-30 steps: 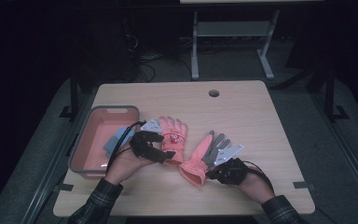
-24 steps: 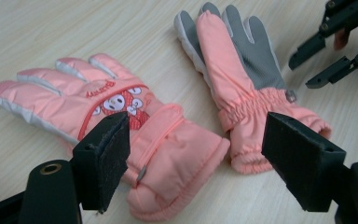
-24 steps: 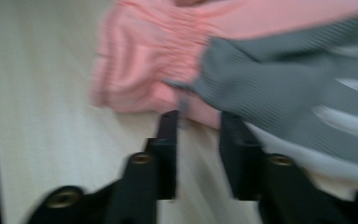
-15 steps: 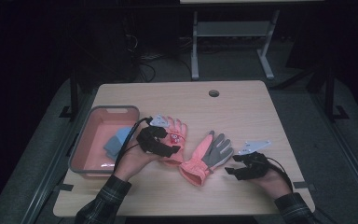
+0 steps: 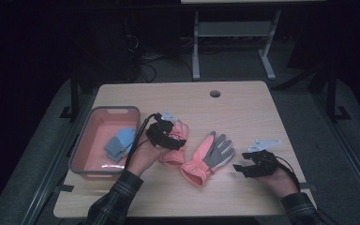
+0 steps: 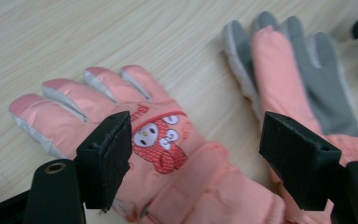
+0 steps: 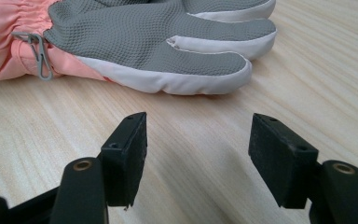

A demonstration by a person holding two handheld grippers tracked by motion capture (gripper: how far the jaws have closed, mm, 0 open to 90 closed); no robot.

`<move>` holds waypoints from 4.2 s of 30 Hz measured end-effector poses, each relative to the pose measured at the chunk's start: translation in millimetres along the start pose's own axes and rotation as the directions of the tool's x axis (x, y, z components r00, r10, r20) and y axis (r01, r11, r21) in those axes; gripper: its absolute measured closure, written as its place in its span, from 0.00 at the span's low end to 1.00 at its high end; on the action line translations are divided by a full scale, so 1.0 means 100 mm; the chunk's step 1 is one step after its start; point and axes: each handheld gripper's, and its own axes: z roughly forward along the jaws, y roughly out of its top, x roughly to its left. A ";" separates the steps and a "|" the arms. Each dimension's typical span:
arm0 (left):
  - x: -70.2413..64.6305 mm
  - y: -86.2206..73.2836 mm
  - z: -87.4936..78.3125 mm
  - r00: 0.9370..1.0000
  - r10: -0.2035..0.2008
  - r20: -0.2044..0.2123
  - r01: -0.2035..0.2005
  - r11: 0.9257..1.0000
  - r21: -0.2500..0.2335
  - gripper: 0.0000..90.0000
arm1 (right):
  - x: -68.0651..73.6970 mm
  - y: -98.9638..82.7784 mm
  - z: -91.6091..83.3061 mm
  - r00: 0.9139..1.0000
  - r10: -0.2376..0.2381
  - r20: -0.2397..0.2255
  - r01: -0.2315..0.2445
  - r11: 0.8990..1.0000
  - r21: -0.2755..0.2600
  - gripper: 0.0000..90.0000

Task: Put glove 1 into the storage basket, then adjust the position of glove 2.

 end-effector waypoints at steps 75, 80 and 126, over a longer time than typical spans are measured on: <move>0.29 0.06 0.23 0.990 -0.129 -0.055 0.129 0.992 0.009 0.58 | -0.05 -0.01 -0.05 1.000 0.021 0.017 -0.020 1.000 -0.022 0.42; 0.32 -0.02 0.33 0.987 -0.156 -0.048 0.159 0.985 0.061 0.50 | -0.05 -0.01 -0.05 1.000 0.018 0.019 -0.017 1.000 -0.022 0.42; 0.30 0.20 -0.26 0.953 -0.099 0.286 0.094 0.995 0.029 0.85 | 0.49 0.30 0.31 0.962 -0.150 -0.229 0.153 0.988 -0.004 1.00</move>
